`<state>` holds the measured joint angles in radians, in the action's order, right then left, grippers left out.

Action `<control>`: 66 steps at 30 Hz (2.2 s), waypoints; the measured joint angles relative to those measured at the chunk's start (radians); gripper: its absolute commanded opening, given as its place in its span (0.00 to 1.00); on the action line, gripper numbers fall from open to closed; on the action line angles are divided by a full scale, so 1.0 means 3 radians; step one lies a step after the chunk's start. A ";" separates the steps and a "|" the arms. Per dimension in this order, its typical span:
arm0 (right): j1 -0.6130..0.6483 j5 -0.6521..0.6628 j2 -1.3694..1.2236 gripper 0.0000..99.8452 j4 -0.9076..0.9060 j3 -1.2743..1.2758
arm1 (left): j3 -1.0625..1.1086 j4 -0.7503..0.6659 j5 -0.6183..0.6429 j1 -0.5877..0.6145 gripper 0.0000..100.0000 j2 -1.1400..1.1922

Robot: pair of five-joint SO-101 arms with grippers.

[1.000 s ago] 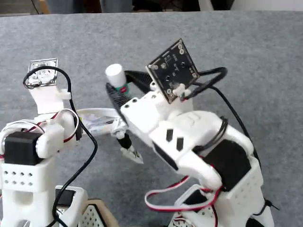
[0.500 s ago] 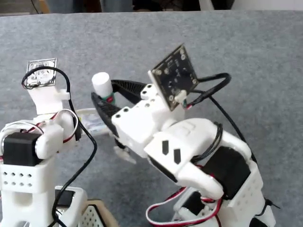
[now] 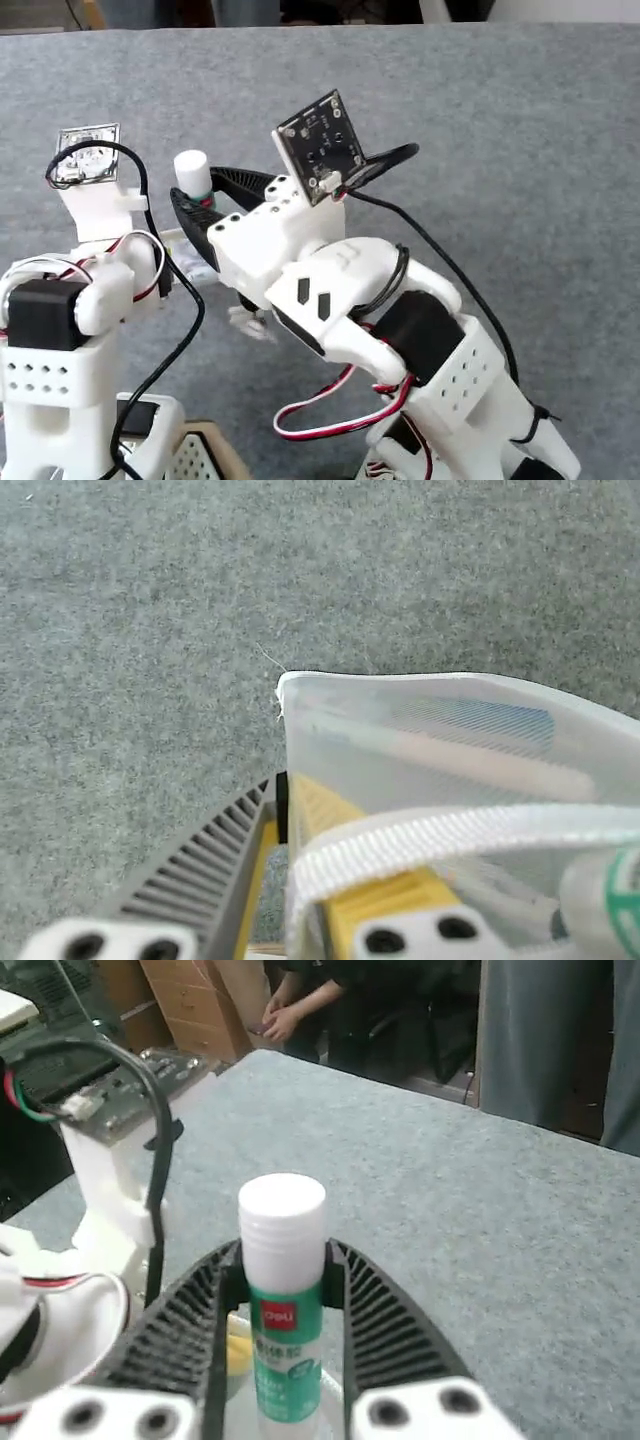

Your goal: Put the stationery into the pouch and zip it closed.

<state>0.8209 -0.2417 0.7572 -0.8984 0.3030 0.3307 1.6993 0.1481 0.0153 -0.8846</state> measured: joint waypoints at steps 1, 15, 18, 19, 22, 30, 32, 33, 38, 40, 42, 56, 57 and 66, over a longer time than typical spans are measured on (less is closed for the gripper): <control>0.0000 -0.0010 0.0000 0.01 0.0010 0.0000 | 0.0000 0.0000 0.0000 0.0000 0.03 0.0000; -0.0072 -0.0046 0.0005 0.01 -0.0041 0.0194 | 0.0005 -0.0005 0.0005 0.0077 0.03 0.0000; -0.0128 -0.0051 0.0072 0.02 0.0102 0.0373 | 0.0005 -0.0005 0.0005 0.0077 0.03 0.0000; -0.0138 -0.0051 0.0118 0.03 0.0133 0.0440 | 0.0005 -0.0005 0.0005 0.0077 0.03 0.0000; -0.0143 -0.0051 0.0118 0.12 0.0179 0.0532 | 0.0005 -0.0010 0.0005 0.0077 0.03 0.0000; -0.0164 0.0133 0.0087 0.18 -0.0128 0.0557 | 0.0005 -0.0015 -0.0005 0.0077 0.03 0.0000; -0.0164 0.0143 0.0102 0.18 -0.0138 0.0557 | 0.0005 -0.0015 -0.0005 0.0077 0.03 0.0000; -0.0169 0.0143 0.0102 0.18 -0.0143 0.0557 | 0.0005 -0.0015 -0.0005 0.0077 0.03 0.0000; -0.0174 0.0266 0.0097 0.18 -0.0225 0.0425 | 0.0005 -0.0015 -0.0005 0.0077 0.03 0.0000; -0.0174 0.0373 0.0097 0.18 -0.0286 0.0399 | 0.0005 -0.0015 -0.0005 0.0077 0.03 0.0000; -0.0174 0.0465 0.0097 0.18 -0.0322 0.0378 | 0.0005 -0.0015 -0.0005 0.0077 0.03 0.0000; -0.0010 0.0905 0.0097 0.18 -0.0619 -0.0077 | 0.0005 -0.0010 -0.0005 0.0082 0.03 0.0000; 0.0005 0.0905 0.0097 0.18 -0.0619 -0.0077 | 0.0005 -0.0010 -0.0005 0.0082 0.03 0.0000; 0.0000 0.0905 0.0097 0.18 -0.0813 -0.0199 | 0.0005 -0.0010 -0.0005 0.0082 0.03 0.0000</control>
<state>0.8209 0.0299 0.7864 -1.1423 0.2432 0.3322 1.6962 0.1465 0.0399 -0.8846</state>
